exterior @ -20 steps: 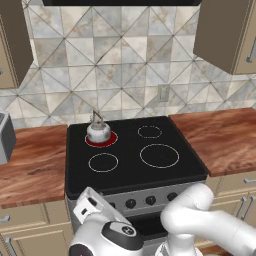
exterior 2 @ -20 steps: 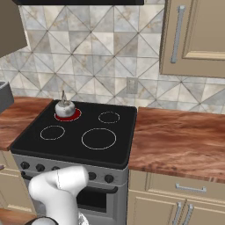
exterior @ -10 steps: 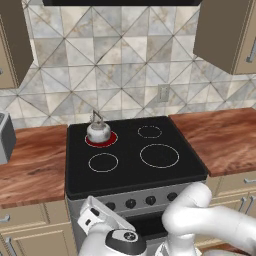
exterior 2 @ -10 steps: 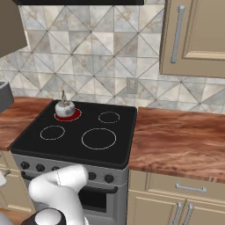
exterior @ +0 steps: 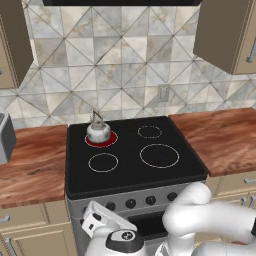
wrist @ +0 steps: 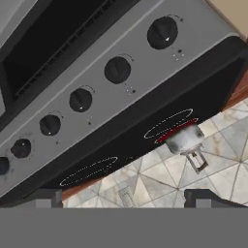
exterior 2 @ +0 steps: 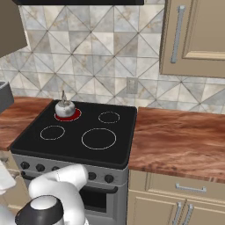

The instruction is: The kettle is done boiling. Turn off the stove, then wait for 300 timesteps before moving the kettle to the dining table.

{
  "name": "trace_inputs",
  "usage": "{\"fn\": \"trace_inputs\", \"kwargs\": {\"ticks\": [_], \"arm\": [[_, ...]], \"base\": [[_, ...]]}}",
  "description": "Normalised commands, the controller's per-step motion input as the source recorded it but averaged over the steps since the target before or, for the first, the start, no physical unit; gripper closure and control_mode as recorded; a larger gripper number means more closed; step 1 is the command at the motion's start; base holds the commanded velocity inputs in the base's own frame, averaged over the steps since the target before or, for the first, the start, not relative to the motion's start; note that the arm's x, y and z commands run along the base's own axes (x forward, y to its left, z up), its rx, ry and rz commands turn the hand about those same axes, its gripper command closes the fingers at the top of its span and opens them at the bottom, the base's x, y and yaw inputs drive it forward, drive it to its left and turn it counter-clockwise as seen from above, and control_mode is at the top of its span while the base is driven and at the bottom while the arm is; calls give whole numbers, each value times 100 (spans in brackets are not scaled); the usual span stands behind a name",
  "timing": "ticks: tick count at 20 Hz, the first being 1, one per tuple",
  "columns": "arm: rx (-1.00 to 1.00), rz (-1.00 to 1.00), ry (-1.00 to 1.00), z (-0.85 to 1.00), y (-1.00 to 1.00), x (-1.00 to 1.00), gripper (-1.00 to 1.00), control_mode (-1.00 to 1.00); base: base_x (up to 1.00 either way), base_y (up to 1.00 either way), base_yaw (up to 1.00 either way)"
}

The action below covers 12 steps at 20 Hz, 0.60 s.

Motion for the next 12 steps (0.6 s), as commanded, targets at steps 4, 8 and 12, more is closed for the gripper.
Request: {"fn": "trace_inputs", "kwargs": {"ticks": [4,8,12], "arm": [[-10,1,-2,-40,-2,18,-100,-100],[-11,1,-3,-38,-3,19,-100,-100],[-11,0,-3,-39,-1,17,-100,-100]], "base": [[0,0,0],[0,0,0],[0,0,0]]}}
